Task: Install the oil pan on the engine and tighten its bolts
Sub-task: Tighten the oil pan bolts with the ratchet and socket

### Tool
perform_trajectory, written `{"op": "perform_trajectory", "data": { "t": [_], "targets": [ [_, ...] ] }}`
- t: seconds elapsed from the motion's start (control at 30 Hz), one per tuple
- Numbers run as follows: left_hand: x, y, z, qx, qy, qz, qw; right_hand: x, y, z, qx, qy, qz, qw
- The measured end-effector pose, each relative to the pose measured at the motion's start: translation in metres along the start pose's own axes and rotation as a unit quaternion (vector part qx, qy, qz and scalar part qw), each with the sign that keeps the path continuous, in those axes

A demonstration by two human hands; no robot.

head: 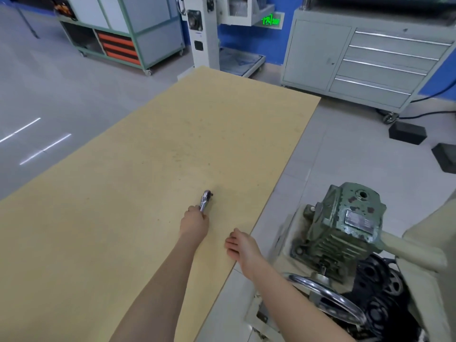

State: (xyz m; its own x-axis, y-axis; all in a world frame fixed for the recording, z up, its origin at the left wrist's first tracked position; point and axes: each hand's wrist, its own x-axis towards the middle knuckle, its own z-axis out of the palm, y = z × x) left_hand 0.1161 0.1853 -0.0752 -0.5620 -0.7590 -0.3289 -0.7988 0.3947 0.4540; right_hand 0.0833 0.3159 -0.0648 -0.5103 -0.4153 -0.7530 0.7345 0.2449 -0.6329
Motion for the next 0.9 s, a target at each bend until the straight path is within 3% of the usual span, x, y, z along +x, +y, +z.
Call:
{"op": "perform_trajectory", "data": {
  "t": [0.03, 0.07, 0.13, 0.2, 0.27, 0.37, 0.5, 0.6, 0.7, 0.9],
  "targets": [
    [-0.005, 0.002, -0.003, -0.125, -0.020, -0.025, 0.992, -0.001, -0.002, 0.001, 0.012, -0.003, 0.006, 1.000],
    [-0.012, 0.005, -0.006, -0.272, -0.047, -0.064, 0.959, -0.003, -0.004, 0.001, 0.018, -0.009, 0.013, 1.000],
    [-0.029, 0.014, -0.010, -0.521, -0.101, -0.116, 0.840, -0.012, -0.011, 0.005, 0.029, -0.037, 0.021, 0.999],
    [-0.045, 0.025, -0.014, -0.651, -0.147, -0.128, 0.734, -0.019, -0.021, 0.002, 0.055, -0.042, 0.022, 0.997],
    [-0.061, 0.037, -0.024, -0.699, -0.187, -0.112, 0.681, -0.030, -0.035, -0.002, 0.096, -0.072, -0.006, 0.993],
    [-0.085, 0.057, -0.040, -0.693, -0.242, -0.056, 0.677, -0.053, -0.061, -0.010, 0.142, -0.114, -0.055, 0.982],
    [-0.118, 0.089, -0.055, -0.622, -0.254, 0.037, 0.740, -0.090, -0.088, -0.026, 0.111, -0.121, -0.135, 0.977],
    [-0.142, 0.113, -0.060, -0.590, -0.225, 0.075, 0.772, -0.118, -0.107, -0.050, 0.157, -0.088, -0.207, 0.962],
    [-0.165, 0.137, -0.064, -0.601, -0.228, 0.093, 0.760, -0.151, -0.130, -0.082, 0.235, -0.076, -0.253, 0.935],
    [-0.210, 0.180, -0.070, -0.574, -0.304, 0.173, 0.740, -0.218, -0.164, -0.127, 0.314, -0.109, -0.312, 0.890]
  ]
}}
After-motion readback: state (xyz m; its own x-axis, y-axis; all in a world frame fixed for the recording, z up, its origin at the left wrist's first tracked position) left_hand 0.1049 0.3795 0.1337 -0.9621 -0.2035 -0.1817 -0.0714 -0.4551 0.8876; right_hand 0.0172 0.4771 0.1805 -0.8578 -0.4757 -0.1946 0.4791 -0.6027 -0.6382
